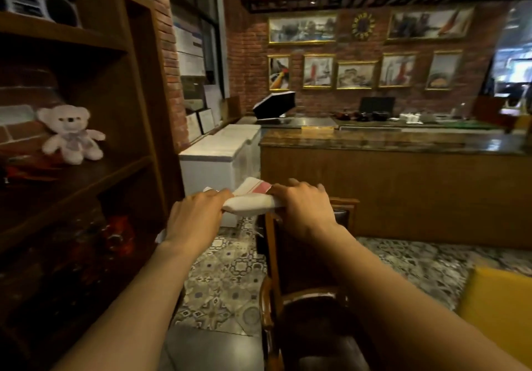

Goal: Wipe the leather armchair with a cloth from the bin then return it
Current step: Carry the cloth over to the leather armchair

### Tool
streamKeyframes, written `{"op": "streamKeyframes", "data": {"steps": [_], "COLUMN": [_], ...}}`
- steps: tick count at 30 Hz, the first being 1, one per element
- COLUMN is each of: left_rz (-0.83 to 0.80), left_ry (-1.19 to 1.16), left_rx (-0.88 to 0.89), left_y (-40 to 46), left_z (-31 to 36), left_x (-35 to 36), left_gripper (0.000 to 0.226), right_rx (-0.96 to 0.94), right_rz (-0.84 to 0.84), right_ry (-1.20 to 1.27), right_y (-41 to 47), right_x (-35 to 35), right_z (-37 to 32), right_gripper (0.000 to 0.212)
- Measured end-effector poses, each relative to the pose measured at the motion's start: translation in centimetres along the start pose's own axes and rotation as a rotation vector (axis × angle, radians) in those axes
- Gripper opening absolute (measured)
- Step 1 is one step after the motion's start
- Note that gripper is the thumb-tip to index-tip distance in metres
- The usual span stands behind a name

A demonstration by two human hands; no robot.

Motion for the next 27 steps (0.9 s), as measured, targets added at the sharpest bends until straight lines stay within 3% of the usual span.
{"op": "streamKeyframes", "data": {"steps": [9, 16, 27], "left_rz": [-0.091, -0.300, -0.431], "left_ry": [-0.043, -0.110, -0.213], "left_rx": [0.053, 0.002, -0.005], "left_y": [1.9, -3.1, -10.4], "left_z": [4.5, 2.3, -2.0], "left_x": [10.8, 21.5, 34.8], "left_gripper": [0.038, 0.045, 0.061], "right_rx": [-0.006, 0.034, 0.106], "right_rz": [-0.143, -0.289, -0.449], "right_ry": [0.165, 0.148, 0.093], "right_y": [-1.8, -6.2, -11.8], "right_x": [9.7, 21.2, 34.5], "right_z": [7.6, 6.2, 2.2], "right_gripper": [0.052, 0.055, 0.060]}}
Point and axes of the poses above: each hand's wrist, its own y-axis towards the middle knuckle, its own x-axis out of the palm, z = x × y, the point moved 4 cm from there along y, towards the middle knuckle, and after that the axes turned 11 degrees about -y, right-handed, at the moved point
